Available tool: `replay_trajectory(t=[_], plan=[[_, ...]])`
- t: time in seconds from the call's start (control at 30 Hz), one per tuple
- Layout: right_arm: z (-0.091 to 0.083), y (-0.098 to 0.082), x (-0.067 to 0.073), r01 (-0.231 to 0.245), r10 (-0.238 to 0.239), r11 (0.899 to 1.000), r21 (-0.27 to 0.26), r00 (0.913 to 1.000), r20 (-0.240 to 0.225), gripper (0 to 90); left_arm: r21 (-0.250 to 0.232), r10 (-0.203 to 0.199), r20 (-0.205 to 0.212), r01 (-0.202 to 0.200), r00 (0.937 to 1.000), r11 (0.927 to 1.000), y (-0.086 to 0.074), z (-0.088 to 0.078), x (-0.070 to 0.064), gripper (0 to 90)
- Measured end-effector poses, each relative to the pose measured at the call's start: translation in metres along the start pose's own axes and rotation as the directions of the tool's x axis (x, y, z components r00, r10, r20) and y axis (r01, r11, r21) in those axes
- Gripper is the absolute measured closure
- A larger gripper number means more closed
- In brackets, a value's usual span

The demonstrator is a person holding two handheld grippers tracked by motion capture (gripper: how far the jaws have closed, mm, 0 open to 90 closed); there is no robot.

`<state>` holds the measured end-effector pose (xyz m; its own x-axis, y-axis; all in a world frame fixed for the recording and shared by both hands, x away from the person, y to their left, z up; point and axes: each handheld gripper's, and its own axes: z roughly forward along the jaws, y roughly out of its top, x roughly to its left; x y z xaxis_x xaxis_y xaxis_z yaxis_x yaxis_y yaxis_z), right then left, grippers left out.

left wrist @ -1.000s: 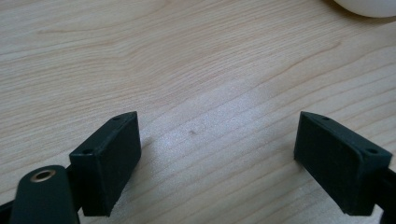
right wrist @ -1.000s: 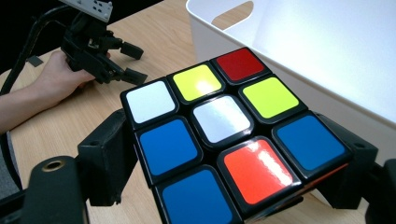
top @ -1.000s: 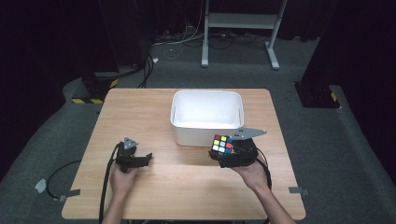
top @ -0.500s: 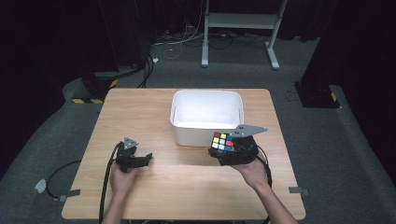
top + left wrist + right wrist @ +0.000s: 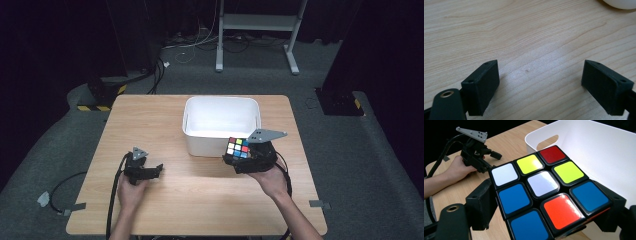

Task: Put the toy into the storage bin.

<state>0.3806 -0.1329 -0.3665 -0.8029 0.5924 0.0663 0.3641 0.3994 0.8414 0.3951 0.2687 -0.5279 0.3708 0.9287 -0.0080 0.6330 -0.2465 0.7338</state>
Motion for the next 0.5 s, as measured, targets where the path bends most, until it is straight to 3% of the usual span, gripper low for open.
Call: replay_trajectory(t=[0.5], plan=[[-0.004, 0.012, -0.004, 0.002, -0.002, 1.0, -0.013, 1.0, 0.001, 18.7, 0.0, 0.0, 0.0, 0.0, 1.0, 1.0, 0.0, 0.0, 0.0, 14.9]])
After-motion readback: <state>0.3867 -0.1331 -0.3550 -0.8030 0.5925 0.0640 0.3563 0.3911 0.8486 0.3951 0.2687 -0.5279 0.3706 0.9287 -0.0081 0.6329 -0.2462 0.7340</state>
